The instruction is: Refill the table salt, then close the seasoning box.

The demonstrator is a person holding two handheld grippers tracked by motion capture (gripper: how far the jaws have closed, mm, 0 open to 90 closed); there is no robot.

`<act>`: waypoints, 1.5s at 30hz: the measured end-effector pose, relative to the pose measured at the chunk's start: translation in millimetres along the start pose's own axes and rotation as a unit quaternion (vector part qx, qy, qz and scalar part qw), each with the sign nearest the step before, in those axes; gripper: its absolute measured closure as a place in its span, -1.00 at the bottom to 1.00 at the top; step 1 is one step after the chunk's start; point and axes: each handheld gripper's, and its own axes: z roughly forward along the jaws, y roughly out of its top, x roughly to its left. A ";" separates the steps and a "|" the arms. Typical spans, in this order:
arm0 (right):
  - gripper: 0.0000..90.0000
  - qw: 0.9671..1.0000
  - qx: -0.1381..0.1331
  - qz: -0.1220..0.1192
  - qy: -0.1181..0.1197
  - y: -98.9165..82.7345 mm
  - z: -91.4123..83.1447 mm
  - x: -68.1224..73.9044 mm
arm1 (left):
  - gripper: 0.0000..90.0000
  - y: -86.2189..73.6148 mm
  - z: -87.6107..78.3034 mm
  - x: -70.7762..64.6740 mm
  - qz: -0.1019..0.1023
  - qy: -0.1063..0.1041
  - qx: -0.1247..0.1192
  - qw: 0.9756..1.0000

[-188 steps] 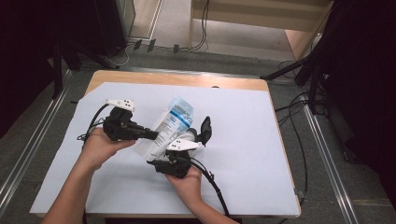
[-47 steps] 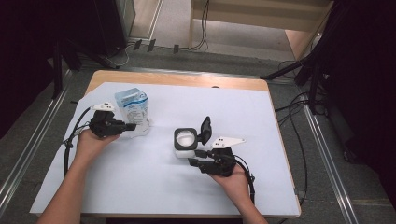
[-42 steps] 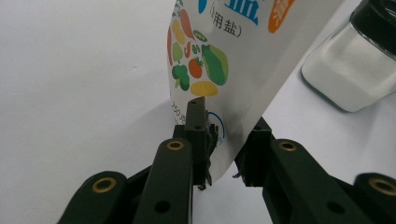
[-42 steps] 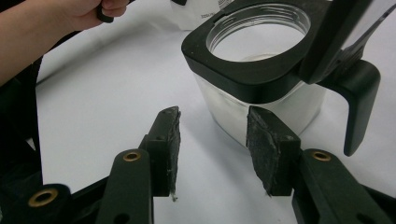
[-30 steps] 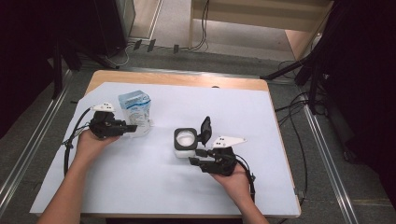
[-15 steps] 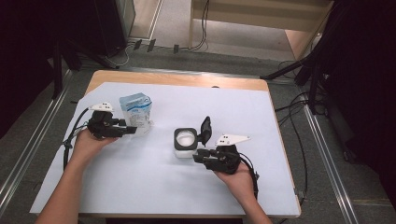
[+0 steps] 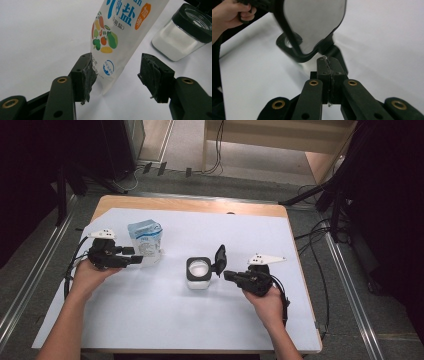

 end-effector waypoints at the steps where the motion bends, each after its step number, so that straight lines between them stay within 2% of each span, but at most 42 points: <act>1: 1.00 1.000 -0.003 0.004 -0.002 2.1 -0.2 -1.6 | -0.01 -0.5 -0.3 0.9 -0.001 -0.001 -0.003 1.000; 7: 1.00 1.000 -0.014 0.010 -0.005 15.3 3.5 -9.4 | -0.01 -1.1 -2.1 2.0 -0.006 0.000 -0.005 1.000; 11: 1.00 1.000 -0.008 0.018 -0.001 21.9 8.8 -14.8 | -0.01 0.2 -1.7 0.5 -0.008 -0.008 -0.009 1.000; 16: 1.00 1.000 -0.005 0.023 0.002 30.6 13.4 -19.5 | -0.03 0.2 -0.8 -0.9 -0.004 -0.006 0.001 1.000; 22: 1.00 1.000 -0.009 0.019 0.013 41.2 19.4 -18.6 | -0.08 -0.2 -0.7 -0.6 -0.009 -0.011 0.004 1.000; 26: 1.00 1.000 -0.010 0.019 0.009 46.4 22.5 -18.6 | -0.10 -0.4 -1.7 -2.2 -0.004 -0.011 0.009 1.000; 33: 1.00 1.000 -0.024 0.011 0.012 49.3 19.1 -13.4 | -0.11 -1.3 -3.3 -3.1 -0.005 -0.012 0.004 1.000; 45: 1.00 0.999 -0.026 0.007 0.021 51.4 26.0 -9.0 | -0.11 -6.7 -6.5 -2.5 -0.011 -0.012 0.002 1.000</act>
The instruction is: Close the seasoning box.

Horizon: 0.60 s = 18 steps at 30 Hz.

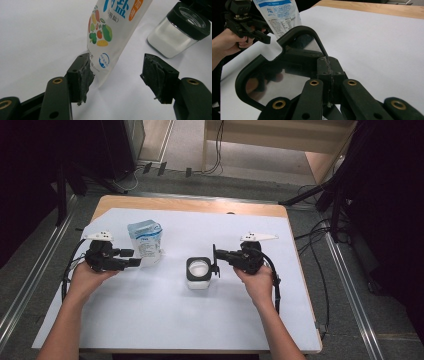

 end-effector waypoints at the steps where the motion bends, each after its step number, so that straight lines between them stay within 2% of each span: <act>1: 1.00 1.000 0.001 0.000 0.001 0.2 0.8 0.3 | -0.12 -0.7 -0.5 -0.4 -0.003 0.000 -0.002 1.000; 18: 1.00 1.000 0.020 -0.017 0.011 2.9 17.9 4.2 | -0.15 -9.5 -6.1 -7.1 -0.002 0.007 0.001 1.000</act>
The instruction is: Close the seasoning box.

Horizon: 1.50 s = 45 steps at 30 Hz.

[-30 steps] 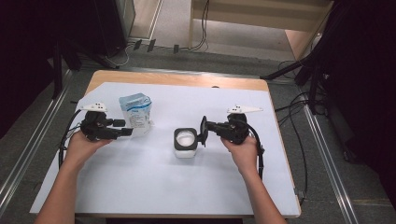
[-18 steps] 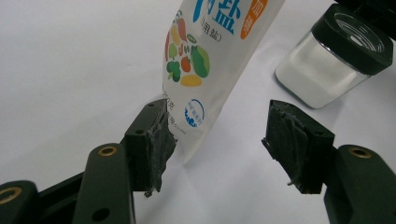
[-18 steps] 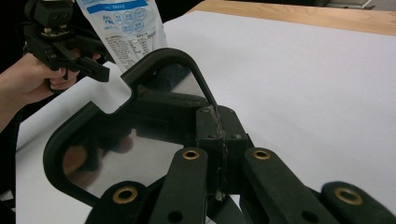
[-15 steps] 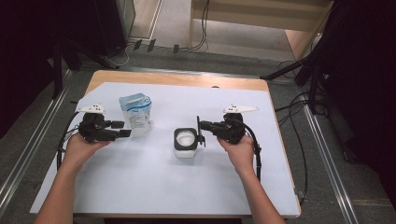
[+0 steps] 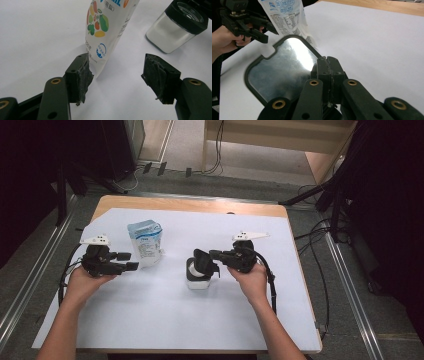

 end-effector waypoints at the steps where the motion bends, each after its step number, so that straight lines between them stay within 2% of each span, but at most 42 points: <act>1: 1.00 1.000 0.002 -0.002 0.001 0.0 1.0 0.2 | -0.15 -0.2 0.0 -0.3 0.001 0.000 -0.001 1.000; 10: 0.96 1.000 -0.004 -0.003 -0.014 -0.5 -3.5 -4.1 | -0.16 -0.4 0.6 -2.9 0.004 0.000 0.000 1.000; 18: 0.71 0.998 -0.015 -0.013 -0.055 -6.4 -18.0 -16.4 | -0.18 1.1 1.2 -4.2 0.013 0.005 0.001 1.000; 23: 0.56 0.997 -0.017 -0.005 -0.073 -14.3 -24.6 -27.3 | -0.19 2.3 2.4 -4.0 0.015 0.007 0.002 1.000; 28: 0.54 0.996 -0.021 0.007 -0.089 -23.7 -34.2 -37.4 | -0.18 3.4 4.0 -2.7 0.012 0.006 0.008 1.000; 34: 0.41 0.993 -0.031 0.011 -0.115 -35.5 -44.1 -48.6 | -0.18 3.0 4.9 -0.5 0.016 0.012 0.010 1.000; 39: 0.35 0.991 -0.039 0.017 -0.130 -43.6 -49.7 -57.2 | -0.18 3.8 6.5 0.7 0.017 0.015 0.004 1.000; 45: 0.30 0.989 -0.038 0.016 -0.145 -49.9 -53.2 -60.9 | -0.18 5.0 9.6 1.3 0.019 0.017 0.008 1.000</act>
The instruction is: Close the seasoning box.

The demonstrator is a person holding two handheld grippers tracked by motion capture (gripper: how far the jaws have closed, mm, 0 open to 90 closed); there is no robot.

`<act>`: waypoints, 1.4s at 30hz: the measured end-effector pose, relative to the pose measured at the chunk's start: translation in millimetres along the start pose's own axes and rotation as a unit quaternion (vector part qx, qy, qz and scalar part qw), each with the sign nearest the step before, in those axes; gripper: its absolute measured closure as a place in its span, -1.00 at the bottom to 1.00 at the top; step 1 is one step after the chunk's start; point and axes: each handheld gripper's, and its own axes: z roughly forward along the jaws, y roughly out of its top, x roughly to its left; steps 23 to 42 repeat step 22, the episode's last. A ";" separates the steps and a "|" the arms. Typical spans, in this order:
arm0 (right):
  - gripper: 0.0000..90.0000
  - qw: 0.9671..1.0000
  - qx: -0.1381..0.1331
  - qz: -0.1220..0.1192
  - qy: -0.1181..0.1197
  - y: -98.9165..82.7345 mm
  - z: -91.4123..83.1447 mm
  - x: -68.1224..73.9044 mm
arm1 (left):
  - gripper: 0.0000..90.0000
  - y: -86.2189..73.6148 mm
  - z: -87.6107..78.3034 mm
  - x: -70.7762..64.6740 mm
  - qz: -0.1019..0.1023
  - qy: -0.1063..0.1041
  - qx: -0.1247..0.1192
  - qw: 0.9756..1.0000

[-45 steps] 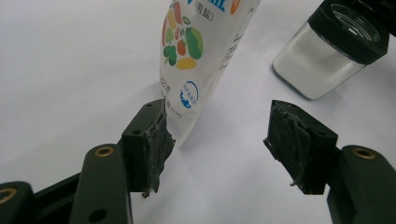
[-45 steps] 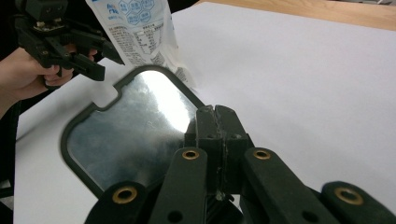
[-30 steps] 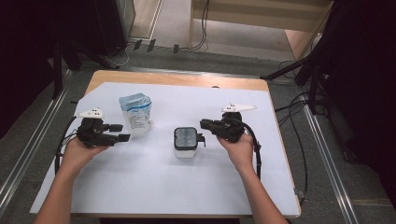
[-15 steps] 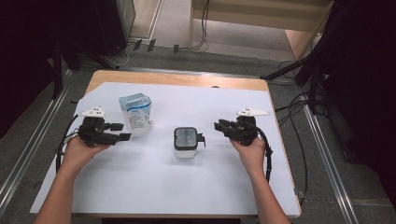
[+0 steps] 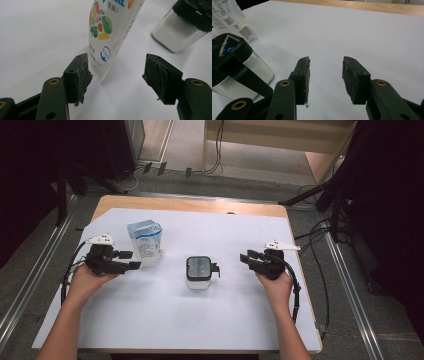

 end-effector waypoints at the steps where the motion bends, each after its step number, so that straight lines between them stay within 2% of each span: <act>1: 0.29 1.000 0.000 0.001 -0.001 -1.0 -0.3 -0.6 | -0.18 -0.1 0.6 0.5 0.000 -0.002 -0.001 1.000; 7: 0.26 1.000 0.002 0.007 -0.009 -8.1 -2.7 -4.6 | -0.18 -1.1 4.1 3.5 -0.002 0.000 0.004 1.000; 9: 0.26 1.000 0.002 0.009 -0.012 -9.1 -3.5 -5.9 | -0.18 -0.4 6.0 1.6 0.002 0.018 0.009 1.000; 11: 0.25 1.000 0.004 0.011 -0.015 -9.9 -3.8 -7.1 | -0.18 -0.3 7.7 -0.9 0.012 0.027 0.013 0.999; 20: 0.25 1.000 0.006 0.014 -0.018 -11.2 -3.3 -8.3 | -0.18 -0.2 6.3 0.8 0.007 0.017 0.009 1.000; 42: 0.24 1.000 0.006 0.014 -0.018 -11.3 -2.6 -8.4 | -0.18 -0.4 5.4 1.0 0.006 0.018 0.008 1.000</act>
